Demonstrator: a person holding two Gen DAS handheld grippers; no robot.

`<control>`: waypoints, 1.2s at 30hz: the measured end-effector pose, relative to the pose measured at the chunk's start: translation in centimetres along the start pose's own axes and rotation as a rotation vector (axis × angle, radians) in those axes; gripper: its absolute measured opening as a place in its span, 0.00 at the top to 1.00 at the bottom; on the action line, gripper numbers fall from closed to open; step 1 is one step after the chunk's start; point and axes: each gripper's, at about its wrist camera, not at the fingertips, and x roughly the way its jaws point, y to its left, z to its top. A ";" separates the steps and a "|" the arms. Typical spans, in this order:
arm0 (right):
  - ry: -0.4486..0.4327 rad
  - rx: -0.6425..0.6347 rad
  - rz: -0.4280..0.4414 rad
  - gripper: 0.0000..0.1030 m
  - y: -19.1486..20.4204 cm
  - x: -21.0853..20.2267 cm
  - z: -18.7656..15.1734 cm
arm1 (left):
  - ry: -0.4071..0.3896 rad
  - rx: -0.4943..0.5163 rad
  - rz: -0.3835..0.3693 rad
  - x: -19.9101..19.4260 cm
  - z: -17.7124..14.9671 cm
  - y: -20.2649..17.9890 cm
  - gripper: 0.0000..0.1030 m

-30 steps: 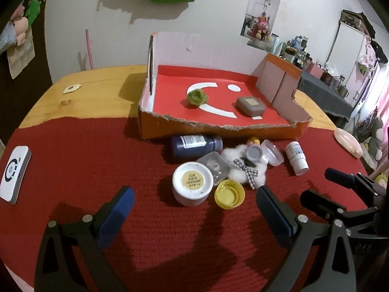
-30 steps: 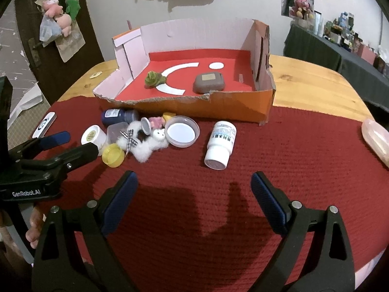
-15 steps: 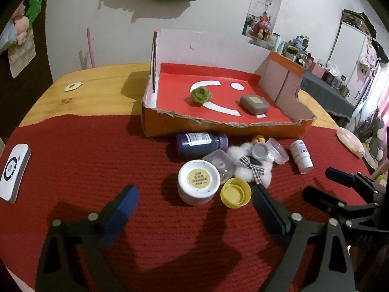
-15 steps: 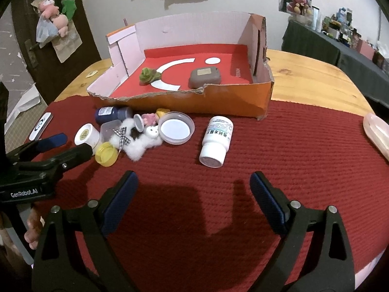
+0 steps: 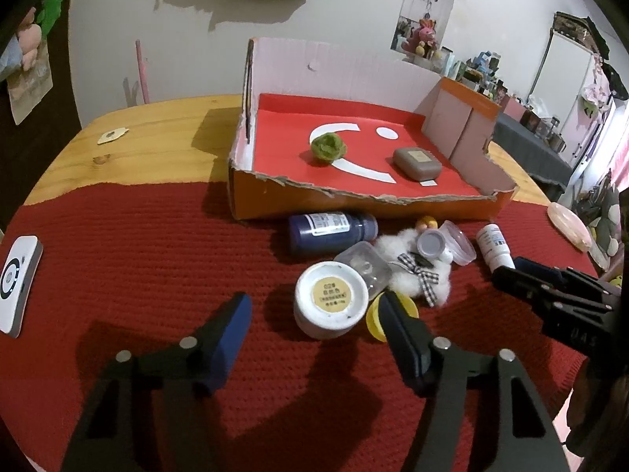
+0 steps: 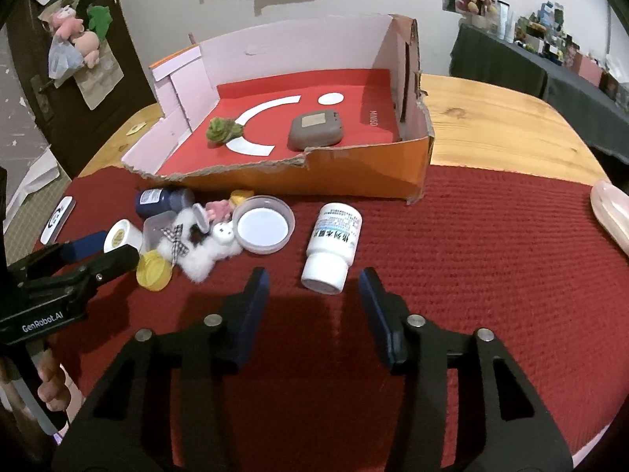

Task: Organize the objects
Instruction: 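Grasp the white jar with the left gripper while the right gripper grasps the white pill bottle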

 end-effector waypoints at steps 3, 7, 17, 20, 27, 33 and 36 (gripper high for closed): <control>0.002 0.002 0.001 0.58 -0.1 0.3 0.2 | 0.007 -0.002 -0.001 0.4 0.1 0.2 0.36; 0.009 0.003 0.002 0.58 -0.2 0.9 0.5 | 0.015 -0.001 -0.003 0.8 0.3 0.3 0.38; 0.022 0.013 0.010 0.66 -0.4 2.1 1.2 | 0.022 0.011 -0.028 1.4 0.7 0.2 0.44; 0.022 0.016 0.007 0.67 -0.5 2.4 1.4 | 0.023 0.014 -0.035 1.5 0.7 0.1 0.47; 0.020 0.005 -0.014 0.74 -0.4 2.5 1.5 | 0.027 0.018 -0.060 1.5 0.6 -0.2 0.61; 0.019 0.004 0.000 0.75 -0.3 2.0 1.3 | 0.013 0.048 -0.020 1.1 0.2 -0.9 0.61; 0.016 0.003 0.008 0.75 -0.1 1.5 1.0 | 0.014 0.048 -0.022 1.0 0.1 -0.9 0.61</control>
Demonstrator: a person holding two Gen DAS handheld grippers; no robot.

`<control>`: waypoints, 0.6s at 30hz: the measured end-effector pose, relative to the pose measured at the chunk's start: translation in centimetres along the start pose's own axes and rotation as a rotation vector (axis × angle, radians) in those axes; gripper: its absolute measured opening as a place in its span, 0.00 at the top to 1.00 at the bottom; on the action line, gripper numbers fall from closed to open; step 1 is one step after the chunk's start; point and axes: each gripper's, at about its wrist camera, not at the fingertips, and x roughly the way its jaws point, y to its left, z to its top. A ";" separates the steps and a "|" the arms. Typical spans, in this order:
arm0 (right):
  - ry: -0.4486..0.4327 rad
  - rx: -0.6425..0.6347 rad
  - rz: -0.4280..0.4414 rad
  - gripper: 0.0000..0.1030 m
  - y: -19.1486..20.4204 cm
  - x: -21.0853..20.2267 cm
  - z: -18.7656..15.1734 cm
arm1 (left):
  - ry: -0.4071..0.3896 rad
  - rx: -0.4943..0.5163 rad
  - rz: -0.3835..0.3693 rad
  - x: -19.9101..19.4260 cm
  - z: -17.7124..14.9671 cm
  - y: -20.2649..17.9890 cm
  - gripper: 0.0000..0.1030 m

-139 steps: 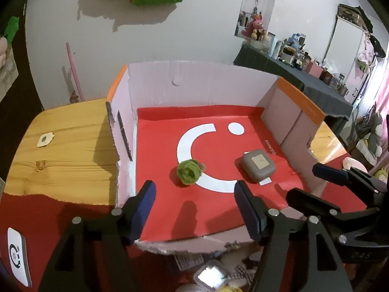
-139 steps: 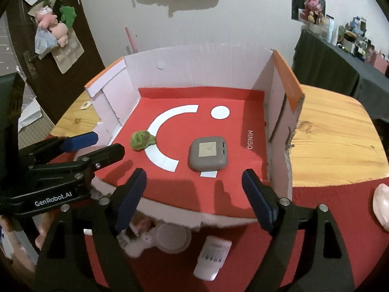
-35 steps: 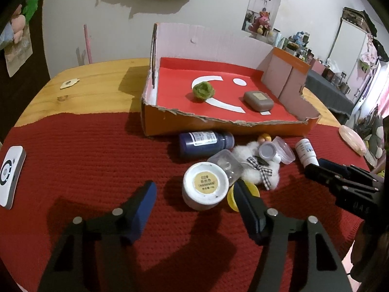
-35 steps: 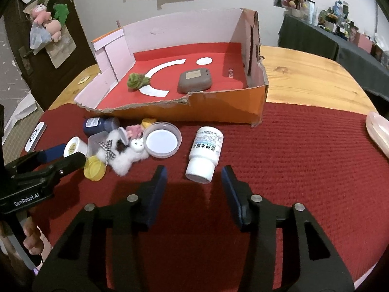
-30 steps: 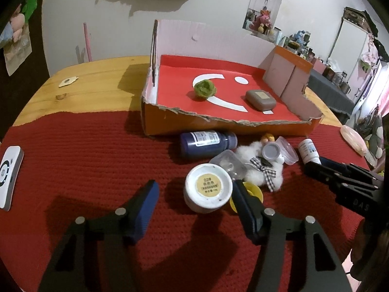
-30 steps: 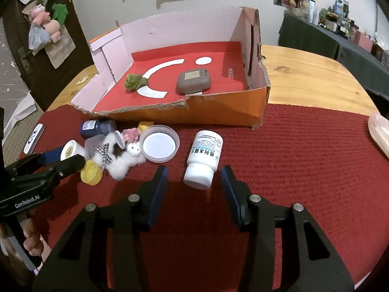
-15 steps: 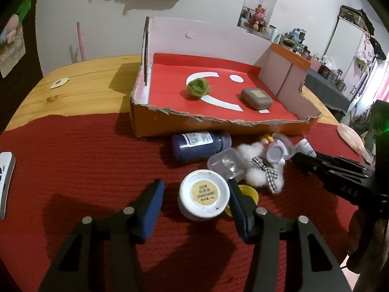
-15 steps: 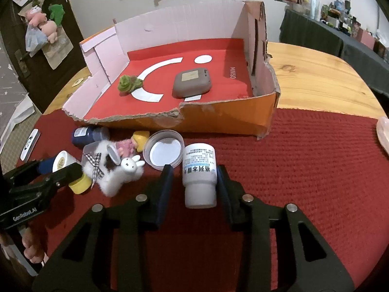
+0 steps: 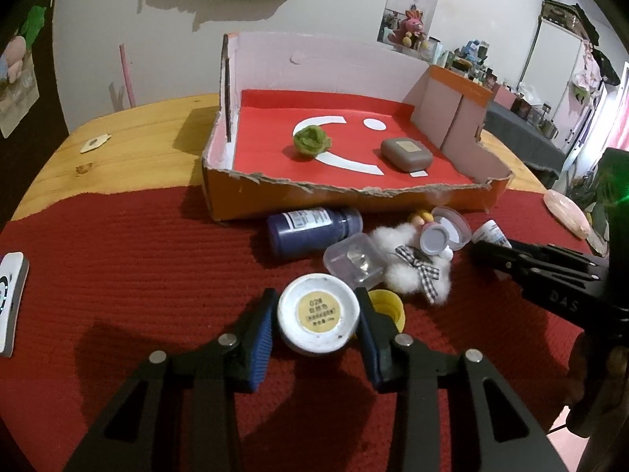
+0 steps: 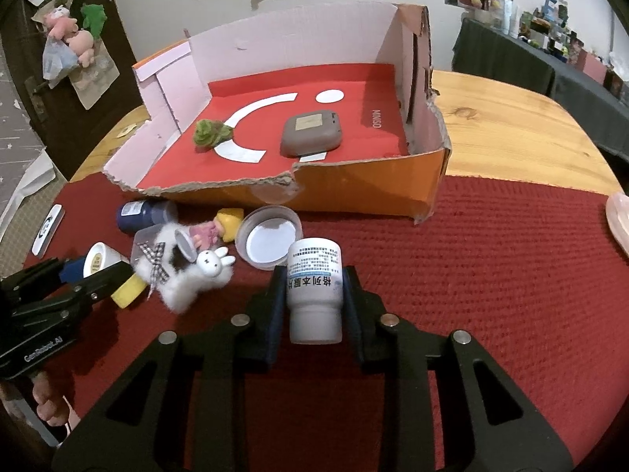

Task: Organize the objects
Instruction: 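Grasp the white jar with the left gripper while the right gripper grasps the white pill bottle, then carry the white jar and pill bottle into the box and lower them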

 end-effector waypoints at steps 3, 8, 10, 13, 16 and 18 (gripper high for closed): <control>-0.003 0.000 0.008 0.75 0.1 -0.4 -0.3 | -0.003 -0.007 -0.006 -0.2 -0.1 0.1 0.61; -0.011 -0.003 0.026 0.75 0.6 -1.2 -0.5 | -0.010 -0.004 -0.012 -0.8 -0.2 -0.2 0.61; -0.014 -0.005 0.034 0.75 0.8 -1.5 -0.6 | -0.014 -0.001 -0.015 -1.0 -0.1 -0.4 0.61; -0.019 -0.012 0.047 0.75 1.2 -1.9 -0.7 | -0.021 0.004 -0.017 -1.3 -0.1 -0.7 0.61; -0.022 -0.017 0.059 0.75 1.6 -2.2 -0.8 | -0.026 0.009 -0.024 -1.5 0.0 -1.1 0.61; -0.024 -0.020 0.067 0.75 1.8 -2.4 -0.8 | -0.029 0.013 -0.028 -1.6 0.1 -1.3 0.61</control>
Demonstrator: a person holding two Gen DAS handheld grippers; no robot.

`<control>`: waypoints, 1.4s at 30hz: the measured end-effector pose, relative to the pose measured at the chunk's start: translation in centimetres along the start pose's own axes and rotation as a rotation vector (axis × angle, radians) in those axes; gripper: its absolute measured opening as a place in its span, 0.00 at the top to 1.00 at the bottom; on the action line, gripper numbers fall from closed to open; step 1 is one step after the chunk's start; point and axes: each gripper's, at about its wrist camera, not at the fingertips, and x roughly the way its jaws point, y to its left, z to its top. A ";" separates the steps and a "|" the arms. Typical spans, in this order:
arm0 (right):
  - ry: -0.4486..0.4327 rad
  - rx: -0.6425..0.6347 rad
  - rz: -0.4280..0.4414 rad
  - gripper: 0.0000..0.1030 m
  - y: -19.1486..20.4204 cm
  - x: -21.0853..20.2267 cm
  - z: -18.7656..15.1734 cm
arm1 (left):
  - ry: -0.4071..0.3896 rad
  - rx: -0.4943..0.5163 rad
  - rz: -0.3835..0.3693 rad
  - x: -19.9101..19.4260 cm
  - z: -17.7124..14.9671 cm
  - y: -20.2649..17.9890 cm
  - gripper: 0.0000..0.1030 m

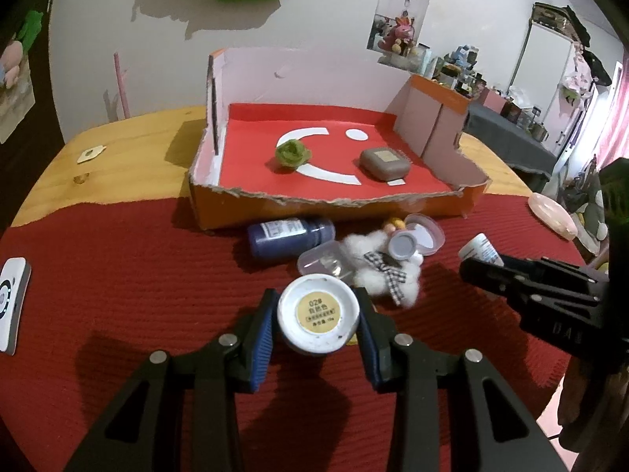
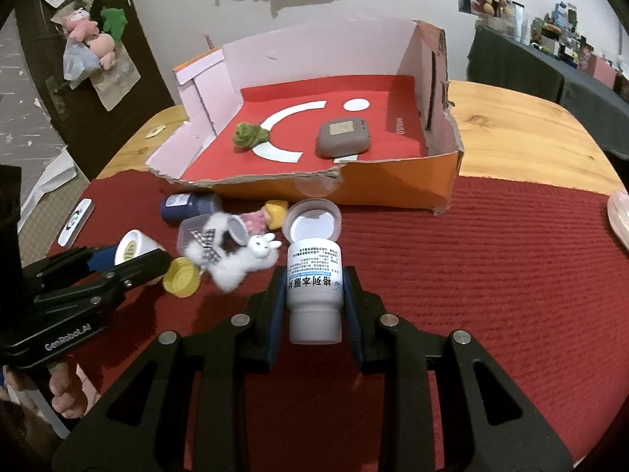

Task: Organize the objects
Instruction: 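Carry the white jar and pill bottle into the box and lower them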

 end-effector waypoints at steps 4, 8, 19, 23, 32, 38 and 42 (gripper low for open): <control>-0.001 -0.011 0.017 0.75 0.7 -0.2 0.0 | -0.012 0.014 -0.011 -0.2 0.4 -0.8 0.61; -0.003 -0.022 0.029 0.75 1.2 -0.1 0.1 | -0.026 0.028 -0.020 -0.3 0.9 -1.6 0.61; -0.020 -0.027 0.040 0.75 1.3 -0.5 0.9 | -0.035 0.032 -0.024 0.0 1.9 -2.2 0.61; -0.036 -0.033 0.041 0.75 1.4 -0.8 1.6 | -0.045 0.037 -0.023 0.0 2.7 -2.3 0.61; -0.068 -0.051 0.049 0.75 1.5 -1.3 3.6 | -0.068 0.052 -0.020 0.1 4.6 -2.5 0.61; -0.078 -0.065 0.046 0.75 1.5 -1.2 4.8 | -0.066 0.053 -0.021 0.6 5.7 -2.3 0.61; -0.081 -0.070 0.048 0.75 1.4 -1.0 5.8 | -0.077 0.064 -0.011 0.6 6.9 -2.2 0.61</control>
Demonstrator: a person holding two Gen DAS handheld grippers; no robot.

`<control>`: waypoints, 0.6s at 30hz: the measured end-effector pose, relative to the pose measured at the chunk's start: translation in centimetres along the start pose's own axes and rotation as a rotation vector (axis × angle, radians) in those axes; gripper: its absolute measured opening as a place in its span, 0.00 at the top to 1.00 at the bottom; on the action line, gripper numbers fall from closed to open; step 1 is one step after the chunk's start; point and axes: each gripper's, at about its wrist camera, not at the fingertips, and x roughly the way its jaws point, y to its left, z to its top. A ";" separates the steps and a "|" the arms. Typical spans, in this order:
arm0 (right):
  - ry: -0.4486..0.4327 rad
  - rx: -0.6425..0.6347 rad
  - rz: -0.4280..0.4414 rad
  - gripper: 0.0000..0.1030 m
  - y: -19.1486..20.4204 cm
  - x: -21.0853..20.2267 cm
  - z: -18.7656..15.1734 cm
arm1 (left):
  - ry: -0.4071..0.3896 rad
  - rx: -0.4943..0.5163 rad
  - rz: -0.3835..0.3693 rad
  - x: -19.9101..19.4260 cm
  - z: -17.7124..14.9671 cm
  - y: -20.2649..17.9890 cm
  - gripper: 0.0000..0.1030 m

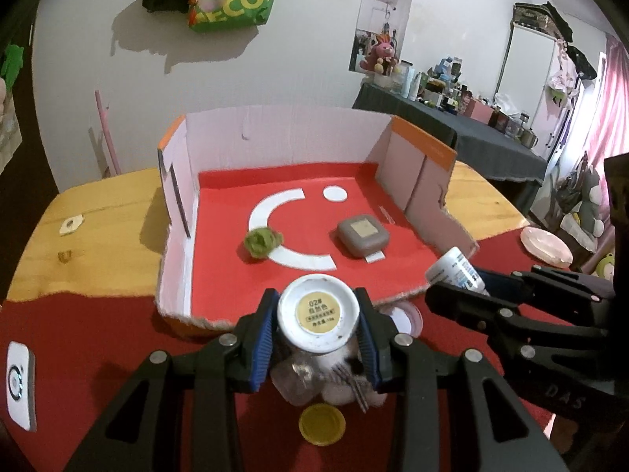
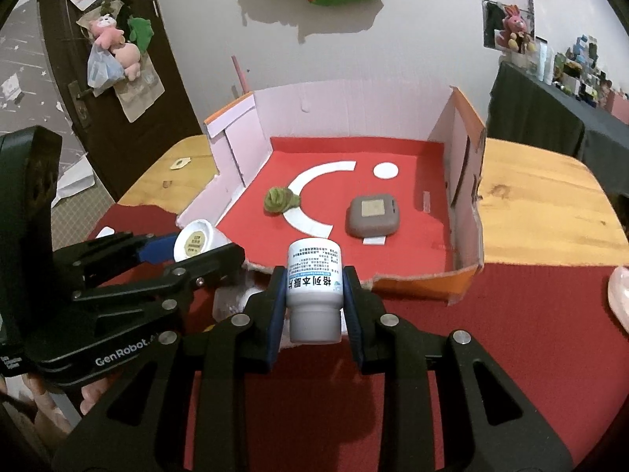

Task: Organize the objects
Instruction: 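Carry the white jar and pill bottle into the box and lower them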

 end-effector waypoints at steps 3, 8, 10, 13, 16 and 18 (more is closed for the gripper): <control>0.007 -0.005 0.005 0.75 -0.2 0.4 0.8 | -0.001 0.005 0.000 0.2 0.8 0.2 0.61; 0.030 -0.016 0.008 0.75 -0.5 1.2 1.8 | 0.023 0.018 -0.012 1.1 1.9 0.3 0.61; 0.045 -0.015 0.016 0.75 -0.7 1.6 2.2 | 0.038 0.016 -0.021 1.6 2.1 0.5 0.61; 0.069 -0.013 0.016 0.75 -1.0 2.4 2.4 | 0.062 0.011 -0.029 2.4 2.3 0.7 0.61; 0.086 -0.016 0.010 0.75 -1.2 3.0 2.7 | 0.088 0.004 -0.035 3.3 2.3 1.0 0.61; 0.096 -0.014 0.013 0.75 -1.4 3.3 2.8 | 0.105 0.001 -0.036 3.8 2.4 1.2 0.61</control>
